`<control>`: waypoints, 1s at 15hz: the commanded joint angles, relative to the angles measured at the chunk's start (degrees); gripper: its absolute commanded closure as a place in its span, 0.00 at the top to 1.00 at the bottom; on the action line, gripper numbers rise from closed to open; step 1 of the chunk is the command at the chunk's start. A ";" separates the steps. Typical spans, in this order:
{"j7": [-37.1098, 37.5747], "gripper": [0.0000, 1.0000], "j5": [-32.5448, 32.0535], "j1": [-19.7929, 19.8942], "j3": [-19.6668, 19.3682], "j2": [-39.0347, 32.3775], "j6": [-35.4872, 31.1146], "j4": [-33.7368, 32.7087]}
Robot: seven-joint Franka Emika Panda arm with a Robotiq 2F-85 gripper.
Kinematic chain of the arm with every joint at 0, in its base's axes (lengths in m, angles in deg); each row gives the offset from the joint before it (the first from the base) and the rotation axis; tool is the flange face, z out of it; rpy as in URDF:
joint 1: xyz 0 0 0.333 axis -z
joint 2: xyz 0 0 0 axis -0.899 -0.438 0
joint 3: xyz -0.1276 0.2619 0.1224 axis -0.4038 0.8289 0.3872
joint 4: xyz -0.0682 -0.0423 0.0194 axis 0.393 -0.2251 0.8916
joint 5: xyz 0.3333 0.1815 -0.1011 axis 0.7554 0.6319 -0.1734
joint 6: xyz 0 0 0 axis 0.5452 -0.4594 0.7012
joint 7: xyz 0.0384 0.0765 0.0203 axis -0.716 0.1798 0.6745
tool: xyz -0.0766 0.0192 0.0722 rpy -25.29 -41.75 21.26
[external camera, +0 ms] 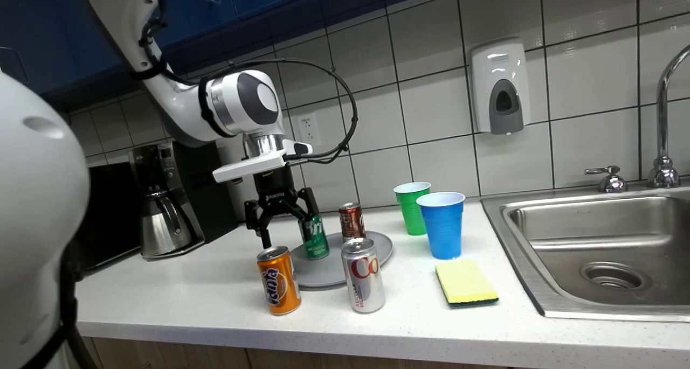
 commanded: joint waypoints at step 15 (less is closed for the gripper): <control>10.64 1.00 -8.32 0.40 0.97 11.98 -14.23 16.86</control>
